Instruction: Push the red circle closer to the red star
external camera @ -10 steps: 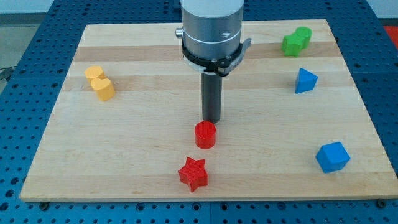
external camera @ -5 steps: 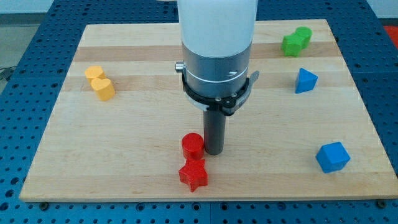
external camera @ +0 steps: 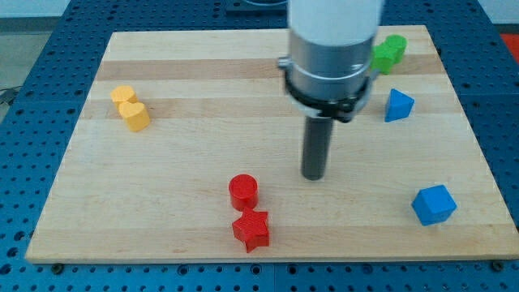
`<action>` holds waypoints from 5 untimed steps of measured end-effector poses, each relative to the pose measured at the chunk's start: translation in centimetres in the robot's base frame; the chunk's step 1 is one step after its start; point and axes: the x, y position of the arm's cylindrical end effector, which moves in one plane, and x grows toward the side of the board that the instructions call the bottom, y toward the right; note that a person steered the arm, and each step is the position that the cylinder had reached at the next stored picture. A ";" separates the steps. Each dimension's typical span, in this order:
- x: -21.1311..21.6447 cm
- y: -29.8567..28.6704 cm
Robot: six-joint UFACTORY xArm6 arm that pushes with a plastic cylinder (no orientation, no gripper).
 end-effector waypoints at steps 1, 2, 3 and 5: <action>0.0 0.0; 0.8 0.0; 1.2 0.0; 5.1 1.4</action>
